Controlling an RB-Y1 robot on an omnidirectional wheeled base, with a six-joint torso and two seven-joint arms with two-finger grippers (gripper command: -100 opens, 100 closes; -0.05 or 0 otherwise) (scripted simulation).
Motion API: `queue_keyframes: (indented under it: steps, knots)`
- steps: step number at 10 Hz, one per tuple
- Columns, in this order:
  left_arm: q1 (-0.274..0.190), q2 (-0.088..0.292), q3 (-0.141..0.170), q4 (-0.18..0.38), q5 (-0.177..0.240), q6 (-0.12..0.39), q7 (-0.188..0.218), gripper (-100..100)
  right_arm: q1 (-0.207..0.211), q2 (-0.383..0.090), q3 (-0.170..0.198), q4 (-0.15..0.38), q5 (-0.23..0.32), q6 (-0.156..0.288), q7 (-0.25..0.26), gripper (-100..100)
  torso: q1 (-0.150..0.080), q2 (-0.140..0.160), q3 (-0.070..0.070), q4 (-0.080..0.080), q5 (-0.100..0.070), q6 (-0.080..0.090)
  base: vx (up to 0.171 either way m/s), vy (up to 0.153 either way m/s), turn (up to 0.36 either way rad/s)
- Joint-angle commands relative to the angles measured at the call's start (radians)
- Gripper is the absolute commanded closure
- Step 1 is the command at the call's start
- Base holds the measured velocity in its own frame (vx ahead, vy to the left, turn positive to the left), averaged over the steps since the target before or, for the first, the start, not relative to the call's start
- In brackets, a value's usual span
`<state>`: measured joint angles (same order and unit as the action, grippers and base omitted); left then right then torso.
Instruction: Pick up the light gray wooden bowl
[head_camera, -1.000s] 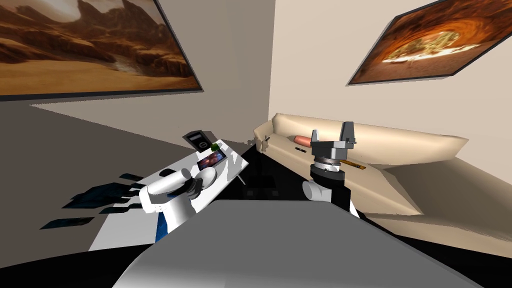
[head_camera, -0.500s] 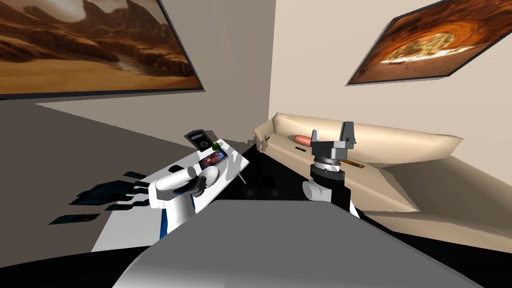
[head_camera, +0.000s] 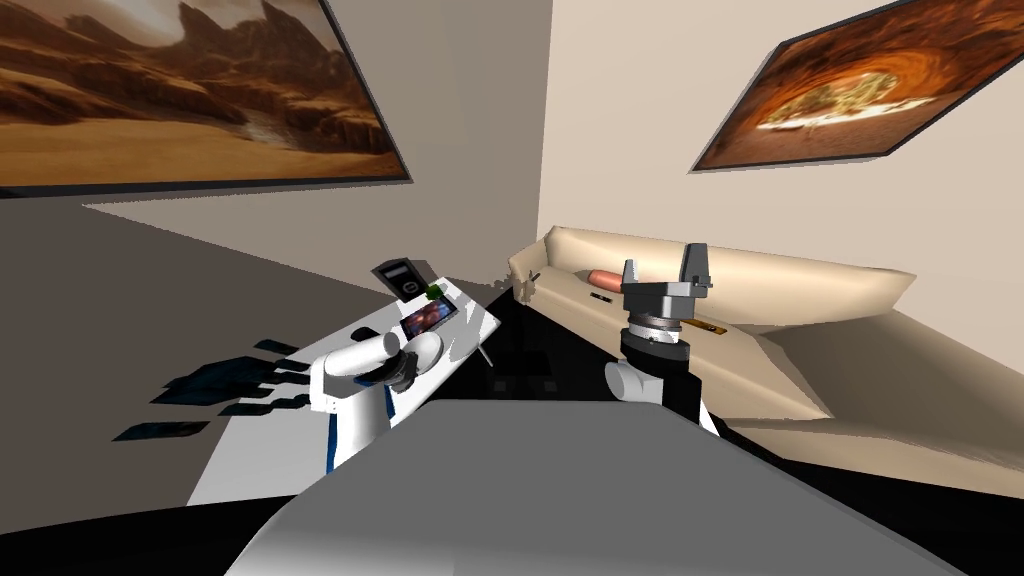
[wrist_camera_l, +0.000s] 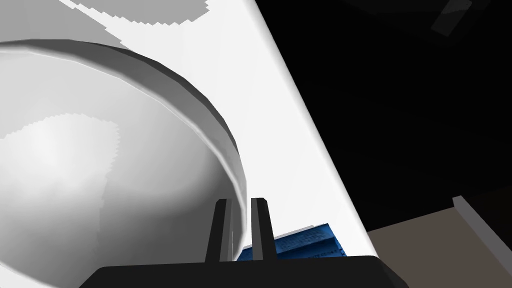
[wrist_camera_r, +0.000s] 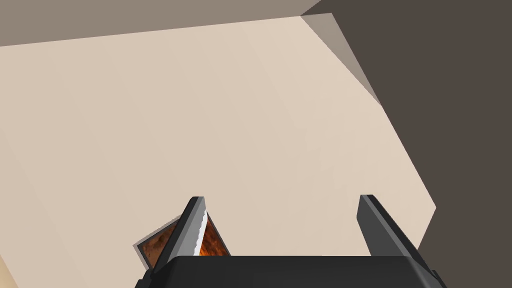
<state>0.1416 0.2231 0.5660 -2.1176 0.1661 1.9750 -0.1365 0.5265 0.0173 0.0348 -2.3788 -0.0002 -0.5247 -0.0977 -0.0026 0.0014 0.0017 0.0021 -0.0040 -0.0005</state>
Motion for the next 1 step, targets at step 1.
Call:
queue_keyframes:
  steps: [1]
  knots:
    - [0.0, 0.0, 0.0, 0.0, 0.0, 0.0, 0.0, 0, 0.0, 0.0, 0.0, 0.0, 0.0, 0.0, 0.0, 0, 0.0, 0.0, 0.0, 0.0, 0.0, 0.0, 0.0, 0.0, 0.0]
